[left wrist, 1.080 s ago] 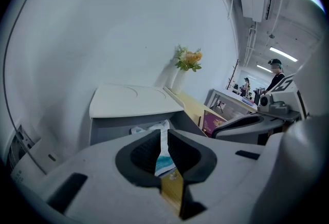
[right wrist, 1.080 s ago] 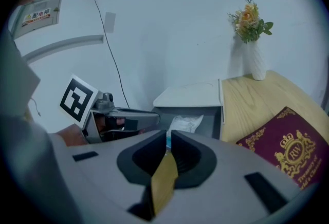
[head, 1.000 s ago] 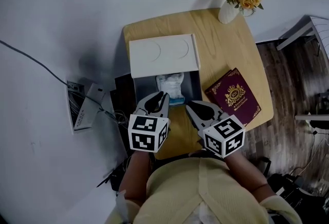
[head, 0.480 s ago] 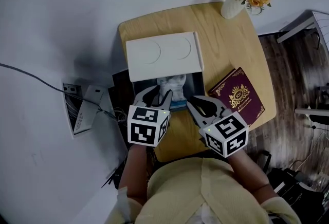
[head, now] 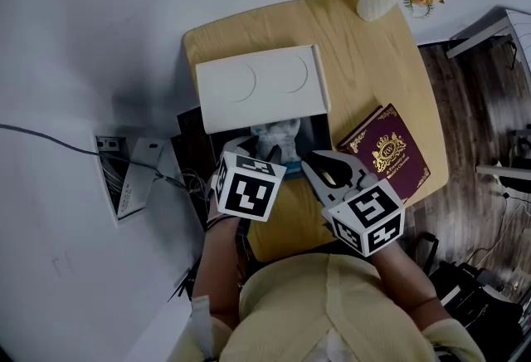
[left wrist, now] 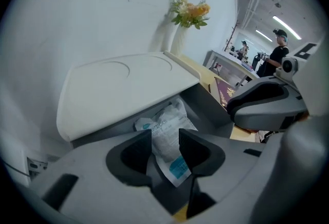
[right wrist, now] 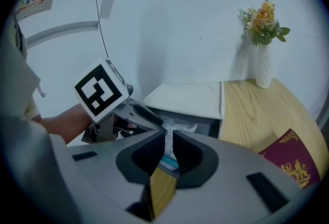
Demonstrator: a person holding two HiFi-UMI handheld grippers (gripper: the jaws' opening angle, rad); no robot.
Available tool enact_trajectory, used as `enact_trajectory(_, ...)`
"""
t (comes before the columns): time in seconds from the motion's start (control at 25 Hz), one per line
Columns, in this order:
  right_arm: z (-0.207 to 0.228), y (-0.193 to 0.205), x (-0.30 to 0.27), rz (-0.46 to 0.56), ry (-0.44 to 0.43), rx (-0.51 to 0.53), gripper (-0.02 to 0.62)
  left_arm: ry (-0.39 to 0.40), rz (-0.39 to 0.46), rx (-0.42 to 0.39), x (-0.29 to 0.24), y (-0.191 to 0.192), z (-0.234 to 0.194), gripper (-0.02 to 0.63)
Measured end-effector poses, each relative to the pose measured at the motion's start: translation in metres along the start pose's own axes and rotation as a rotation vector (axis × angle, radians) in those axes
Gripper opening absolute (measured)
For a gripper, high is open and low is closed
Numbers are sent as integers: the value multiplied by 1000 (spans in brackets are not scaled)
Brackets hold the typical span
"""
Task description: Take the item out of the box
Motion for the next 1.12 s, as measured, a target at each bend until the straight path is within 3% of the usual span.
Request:
enact_trajectory(0.32, -2, -1, -2, 8, -12, -19, 34, -17, -104, -5, -16, 1, -3, 179)
enact_trajectory(1.12, 5, 12, 9, 32, 26, -63, 34, -5, -111, -11, -20, 2, -1, 161)
Point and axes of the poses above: the fingertips, and each gripper's own axes: x backward along the fingers, z to its right, y out of its underside, the point moved 2 cm from there along x, backward along the fingers, and after that the axes turned 2 degrees about x, right-handed, at the moved point
